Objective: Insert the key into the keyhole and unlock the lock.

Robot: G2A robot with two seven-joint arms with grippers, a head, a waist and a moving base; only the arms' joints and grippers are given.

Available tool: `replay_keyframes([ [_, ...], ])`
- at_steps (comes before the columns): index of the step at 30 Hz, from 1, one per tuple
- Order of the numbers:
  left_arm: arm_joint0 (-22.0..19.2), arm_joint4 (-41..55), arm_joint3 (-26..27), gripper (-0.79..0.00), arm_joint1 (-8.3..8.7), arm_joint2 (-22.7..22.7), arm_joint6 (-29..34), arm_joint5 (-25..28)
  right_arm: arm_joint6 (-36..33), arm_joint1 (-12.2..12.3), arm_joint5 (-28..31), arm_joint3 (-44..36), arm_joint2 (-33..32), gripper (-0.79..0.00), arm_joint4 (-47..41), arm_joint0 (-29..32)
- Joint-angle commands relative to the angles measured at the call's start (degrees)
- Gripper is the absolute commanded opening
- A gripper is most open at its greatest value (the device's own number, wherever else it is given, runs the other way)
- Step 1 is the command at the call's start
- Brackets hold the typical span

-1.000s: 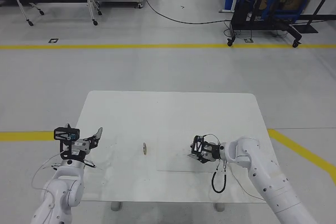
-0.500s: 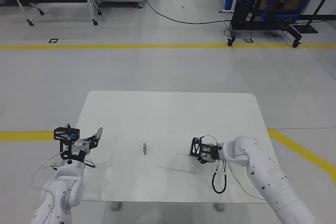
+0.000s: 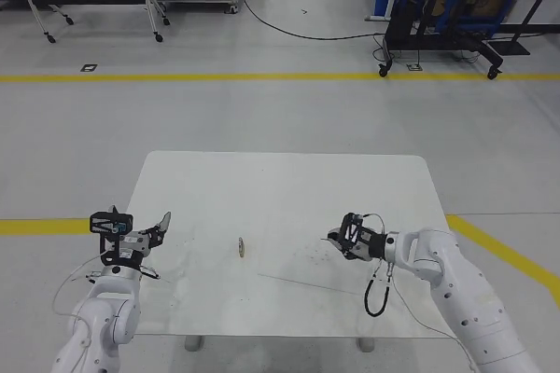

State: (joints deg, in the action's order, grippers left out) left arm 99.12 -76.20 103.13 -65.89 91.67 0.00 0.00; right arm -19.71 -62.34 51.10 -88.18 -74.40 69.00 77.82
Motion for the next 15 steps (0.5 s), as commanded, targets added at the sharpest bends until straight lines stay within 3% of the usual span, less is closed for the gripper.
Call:
replay_keyframes([
  [1, 0.0, 0.0, 0.0, 0.0, 0.0, 0.0, 0.0, 0.0, 0.9, -0.2, -0.1, 2.2, 0.1, -0.785, -5.8, -0.2],
  [3, 0.0, 0.0, 0.0, 0.0, 0.0, 0.0, 0.0, 0.0, 1.5, -0.3, 0.0, 3.7, 0.4, -0.785, -9.3, -0.1],
  [15, 0.0, 0.0, 0.0, 0.0, 0.0, 0.0, 0.0, 0.0, 1.5, -0.3, 0.0, 3.7, 0.4, -0.785, -9.3, -0.1],
])
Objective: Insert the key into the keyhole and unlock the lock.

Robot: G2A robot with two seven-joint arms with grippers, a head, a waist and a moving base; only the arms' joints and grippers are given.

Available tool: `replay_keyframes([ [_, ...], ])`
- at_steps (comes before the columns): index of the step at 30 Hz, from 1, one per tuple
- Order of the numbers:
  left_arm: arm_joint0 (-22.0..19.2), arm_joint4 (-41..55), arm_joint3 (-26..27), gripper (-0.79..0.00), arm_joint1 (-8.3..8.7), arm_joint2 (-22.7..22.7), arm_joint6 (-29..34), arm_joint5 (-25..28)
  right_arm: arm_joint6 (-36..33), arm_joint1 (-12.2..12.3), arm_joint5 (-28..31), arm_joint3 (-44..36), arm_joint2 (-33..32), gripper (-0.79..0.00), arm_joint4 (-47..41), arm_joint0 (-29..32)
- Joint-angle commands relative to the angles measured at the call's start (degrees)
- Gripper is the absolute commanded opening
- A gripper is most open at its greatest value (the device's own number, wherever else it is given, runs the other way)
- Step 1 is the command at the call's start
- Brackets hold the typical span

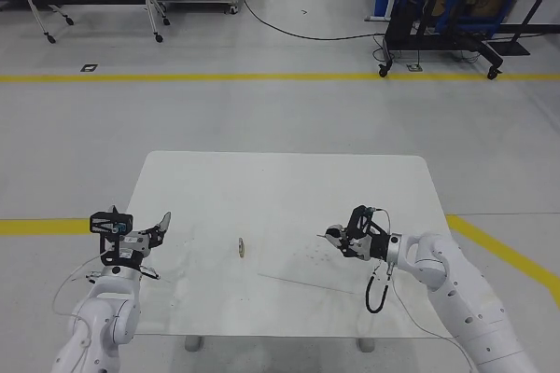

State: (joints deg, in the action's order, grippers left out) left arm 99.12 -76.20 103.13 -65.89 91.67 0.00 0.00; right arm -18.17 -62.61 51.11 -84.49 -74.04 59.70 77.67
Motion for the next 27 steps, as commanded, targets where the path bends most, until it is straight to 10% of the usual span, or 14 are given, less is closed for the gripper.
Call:
replay_keyframes([
  [1, 0.0, 0.0, 0.0, 0.0, 0.0, 0.0, 0.0, 0.0, 0.0, 0.0, 0.0, 0.0, 0.0, -0.785, 0.0, 0.0],
  [7, 0.2, -1.1, 0.7, 0.0, -0.03, -0.6, -0.1, 0.4, 1.7, -0.2, -0.2, 0.0, 0.6, -0.785, -2.0, 0.2],
  [16, -1.3, 37.4, 3.8, 0.0, -0.48, -1.2, 17.8, 15.8, 5.9, -2.0, 4.0, 9.2, 7.1, -0.785, -16.8, -6.7],
  [27, -2.1, 38.7, 3.5, 0.0, -0.35, -3.8, 23.8, 18.2, 5.9, -2.0, 4.0, 9.2, 7.1, -0.785, -16.8, -6.7],
])
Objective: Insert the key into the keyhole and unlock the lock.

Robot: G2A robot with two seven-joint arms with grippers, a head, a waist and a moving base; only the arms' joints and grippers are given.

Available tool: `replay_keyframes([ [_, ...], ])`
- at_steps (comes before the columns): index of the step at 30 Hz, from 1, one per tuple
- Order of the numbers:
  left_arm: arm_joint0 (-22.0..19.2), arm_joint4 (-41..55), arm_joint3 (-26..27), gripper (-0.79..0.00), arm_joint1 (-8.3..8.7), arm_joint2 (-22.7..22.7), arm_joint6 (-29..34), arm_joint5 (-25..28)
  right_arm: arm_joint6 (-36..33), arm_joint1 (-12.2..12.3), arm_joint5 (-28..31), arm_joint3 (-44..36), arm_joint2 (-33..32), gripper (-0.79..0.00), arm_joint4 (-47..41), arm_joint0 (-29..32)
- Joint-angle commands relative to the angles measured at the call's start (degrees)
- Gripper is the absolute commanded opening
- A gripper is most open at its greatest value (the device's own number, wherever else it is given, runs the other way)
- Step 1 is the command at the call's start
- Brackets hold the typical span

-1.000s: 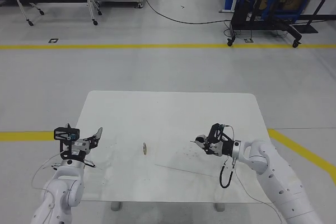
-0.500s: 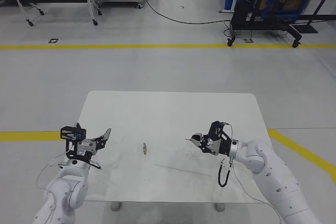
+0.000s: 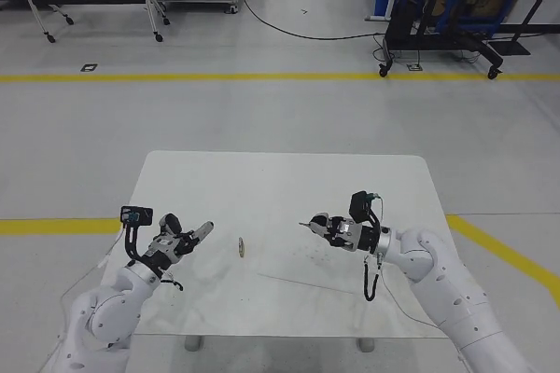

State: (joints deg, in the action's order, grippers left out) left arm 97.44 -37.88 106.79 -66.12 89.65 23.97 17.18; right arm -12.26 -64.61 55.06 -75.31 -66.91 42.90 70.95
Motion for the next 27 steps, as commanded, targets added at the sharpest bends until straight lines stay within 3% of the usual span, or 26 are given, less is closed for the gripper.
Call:
replay_keyframes([
  [1, -1.0, 3.2, -1.1, 0.0, -0.35, -3.5, -0.8, 2.2, 0.0, 0.0, 0.0, 0.0, 0.0, -0.785, 0.0, 0.0],
  [7, -10.8, 36.2, -14.2, 0.0, -1.62, -10.1, 6.7, 7.6, 0.7, -1.3, 1.5, 1.5, 4.9, -0.785, -5.9, -3.1],
  [14, -19.8, 55.2, -26.3, 0.0, -2.43, -14.4, 18.5, 15.9, -2.2, -3.3, 2.9, 8.6, 12.4, -0.785, -18.0, -10.2],
  [18, -22.8, 53.2, -31.7, 0.0, -2.43, -15.4, 21.6, 20.6, -6.3, -3.6, 2.9, 9.4, 15.8, -0.785, -24.7, -12.6],
  [20, -23.6, 52.6, -32.6, -0.009, -2.54, -16.2, 21.7, 23.0, -8.7, -3.6, 2.9, 9.7, 16.9, -0.785, -28.1, -13.4],
  [22, -24.3, 51.7, -33.3, -0.071, -2.56, -16.6, 21.8, 24.5, -11.1, -3.5, 2.9, 10.5, 18.0, -0.785, -31.6, -14.0],
  [25, -24.7, 49.7, -33.7, -0.055, -2.57, -17.3, 21.7, 25.5, -14.9, -3.7, 2.9, 11.8, 19.8, -0.785, -36.3, -15.2],
  [27, -24.7, 49.7, -33.8, -0.111, -2.64, -18.0, 21.5, 25.9, -16.8, -3.8, 2.9, 13.0, 20.7, -0.785, -38.4, -16.2],
])
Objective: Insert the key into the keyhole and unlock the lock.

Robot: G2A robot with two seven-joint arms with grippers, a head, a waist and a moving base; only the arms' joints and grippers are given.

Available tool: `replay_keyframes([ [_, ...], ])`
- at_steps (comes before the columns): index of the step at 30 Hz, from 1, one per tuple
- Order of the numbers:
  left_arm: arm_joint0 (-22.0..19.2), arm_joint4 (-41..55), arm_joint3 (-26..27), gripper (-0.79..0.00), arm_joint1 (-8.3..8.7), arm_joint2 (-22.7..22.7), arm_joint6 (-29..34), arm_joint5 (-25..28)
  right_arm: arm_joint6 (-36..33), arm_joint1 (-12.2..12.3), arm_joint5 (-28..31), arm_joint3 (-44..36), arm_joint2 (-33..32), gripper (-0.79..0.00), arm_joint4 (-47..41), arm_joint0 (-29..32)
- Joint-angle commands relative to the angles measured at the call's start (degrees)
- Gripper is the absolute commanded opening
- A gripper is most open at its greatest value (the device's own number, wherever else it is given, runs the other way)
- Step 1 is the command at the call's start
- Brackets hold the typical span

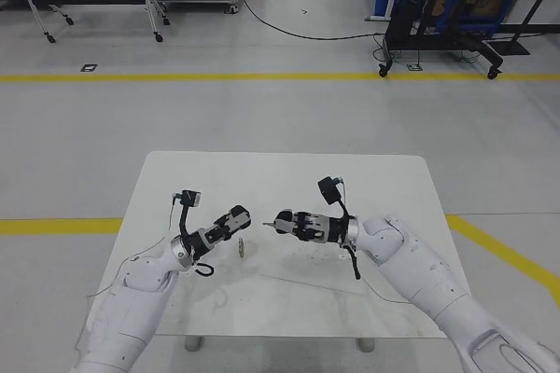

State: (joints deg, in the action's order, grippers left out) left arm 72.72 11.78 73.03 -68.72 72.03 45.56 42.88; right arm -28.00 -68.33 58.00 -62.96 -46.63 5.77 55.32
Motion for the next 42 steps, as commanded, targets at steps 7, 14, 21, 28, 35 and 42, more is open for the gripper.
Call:
replay_keyframes([
  [7, -0.5, -0.2, 0.0, -0.332, 0.04, -1.7, 0.8, 1.6, -2.8, -0.5, 0.0, 3.3, 1.4, -0.785, -5.4, -2.0],
  [14, -0.8, -0.6, 0.1, -0.243, 0.19, -2.8, 1.5, 2.0, -4.3, -1.0, 0.0, 3.5, 2.5, -0.785, -6.9, -2.5],
  [21, -1.0, -1.2, 0.0, -0.554, 0.29, -3.4, 0.3, 2.2, -5.4, -1.6, 0.0, 4.0, 3.3, -0.785, -7.9, -3.3],
  [28, -1.4, -1.2, -0.1, -0.656, 0.35, -4.4, 0.2, 2.3, -6.3, -2.2, 0.0, 4.8, 4.1, -0.785, -9.0, -3.8],
  [35, -1.7, -1.3, -0.3, -0.785, 0.5, -5.0, 0.1, 2.4, -6.9, -2.6, 0.0, 5.3, 4.1, -0.785, -10.1, -4.1],
  [42, -1.9, -4.3, -0.5, -0.785, 0.71, -4.5, -2.5, 3.1, -7.6, -2.9, 0.0, 5.9, 3.6, -0.76, -11.1, -3.9],
])
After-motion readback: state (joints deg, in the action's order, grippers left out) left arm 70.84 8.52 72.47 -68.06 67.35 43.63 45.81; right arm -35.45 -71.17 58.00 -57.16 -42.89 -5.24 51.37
